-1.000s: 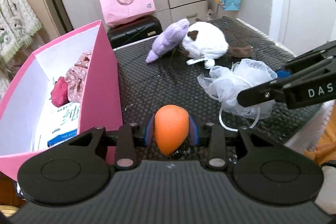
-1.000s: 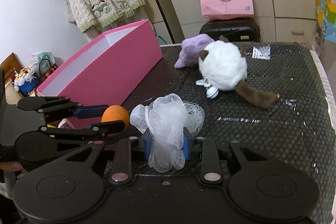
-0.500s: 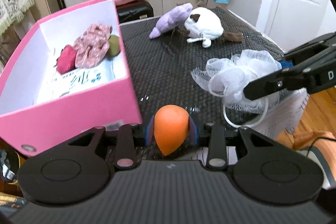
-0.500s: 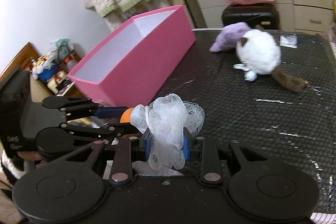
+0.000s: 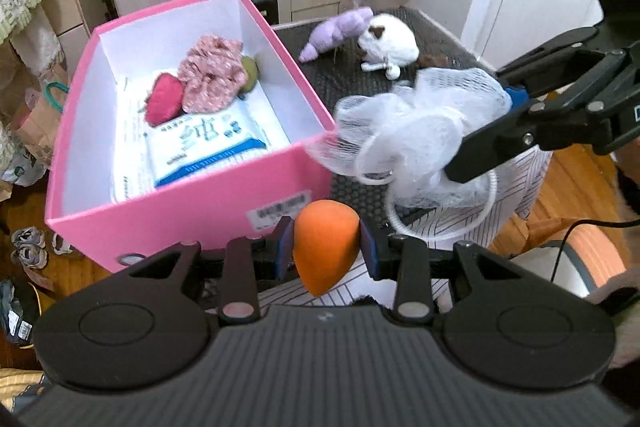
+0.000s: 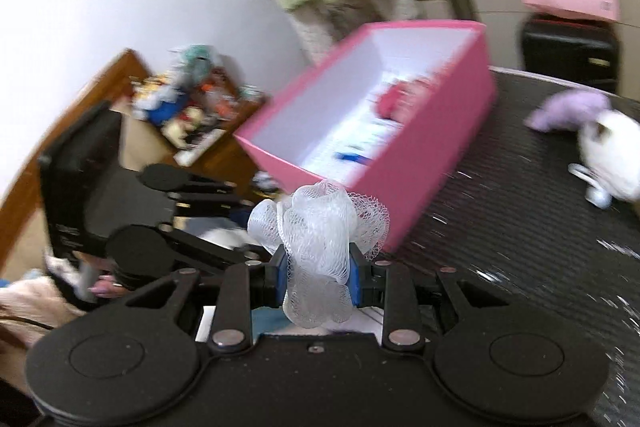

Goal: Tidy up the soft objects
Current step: 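Carry the sponge into the pink box and open the left tool while the right tool drops the puff there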

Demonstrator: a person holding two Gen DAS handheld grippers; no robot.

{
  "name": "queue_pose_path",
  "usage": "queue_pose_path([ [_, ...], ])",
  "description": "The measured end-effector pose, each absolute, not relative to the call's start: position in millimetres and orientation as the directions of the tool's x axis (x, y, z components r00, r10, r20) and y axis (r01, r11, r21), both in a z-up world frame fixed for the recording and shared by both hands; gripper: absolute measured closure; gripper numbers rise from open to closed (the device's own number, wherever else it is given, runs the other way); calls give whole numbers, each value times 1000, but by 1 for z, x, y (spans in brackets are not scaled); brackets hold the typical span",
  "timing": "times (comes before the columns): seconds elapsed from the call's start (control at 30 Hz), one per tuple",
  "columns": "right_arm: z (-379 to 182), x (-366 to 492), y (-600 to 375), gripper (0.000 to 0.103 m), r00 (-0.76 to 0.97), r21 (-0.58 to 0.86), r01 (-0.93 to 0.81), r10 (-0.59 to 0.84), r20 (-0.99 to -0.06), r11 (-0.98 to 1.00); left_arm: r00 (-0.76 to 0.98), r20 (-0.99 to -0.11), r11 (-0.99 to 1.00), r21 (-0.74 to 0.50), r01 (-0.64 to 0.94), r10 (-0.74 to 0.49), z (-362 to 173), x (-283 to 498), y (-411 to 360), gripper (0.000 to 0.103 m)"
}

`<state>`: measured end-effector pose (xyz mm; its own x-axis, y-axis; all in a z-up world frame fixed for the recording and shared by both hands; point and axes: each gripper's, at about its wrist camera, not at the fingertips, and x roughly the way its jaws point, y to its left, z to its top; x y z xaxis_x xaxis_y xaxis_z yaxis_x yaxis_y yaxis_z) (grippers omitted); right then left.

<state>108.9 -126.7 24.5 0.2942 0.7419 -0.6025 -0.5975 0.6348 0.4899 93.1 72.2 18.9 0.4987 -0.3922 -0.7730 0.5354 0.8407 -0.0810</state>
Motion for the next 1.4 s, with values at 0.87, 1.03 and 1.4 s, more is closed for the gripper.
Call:
queue_pose_path([
  [0.87, 21, 298, -20, 69, 356, 409, -574, 666, -656, 710, 728, -675, 955, 123, 271, -120, 15, 246, 129, 67],
  [1.03, 0, 324, -4, 66, 337, 414, -536, 636, -694, 736, 700, -700, 959, 81, 273, -140, 6, 259, 133, 65],
  [1.4, -5, 339, 12, 48, 344, 408, -520, 622, -703, 750, 716, -687, 966, 80, 247, -126, 10, 255, 133, 53],
])
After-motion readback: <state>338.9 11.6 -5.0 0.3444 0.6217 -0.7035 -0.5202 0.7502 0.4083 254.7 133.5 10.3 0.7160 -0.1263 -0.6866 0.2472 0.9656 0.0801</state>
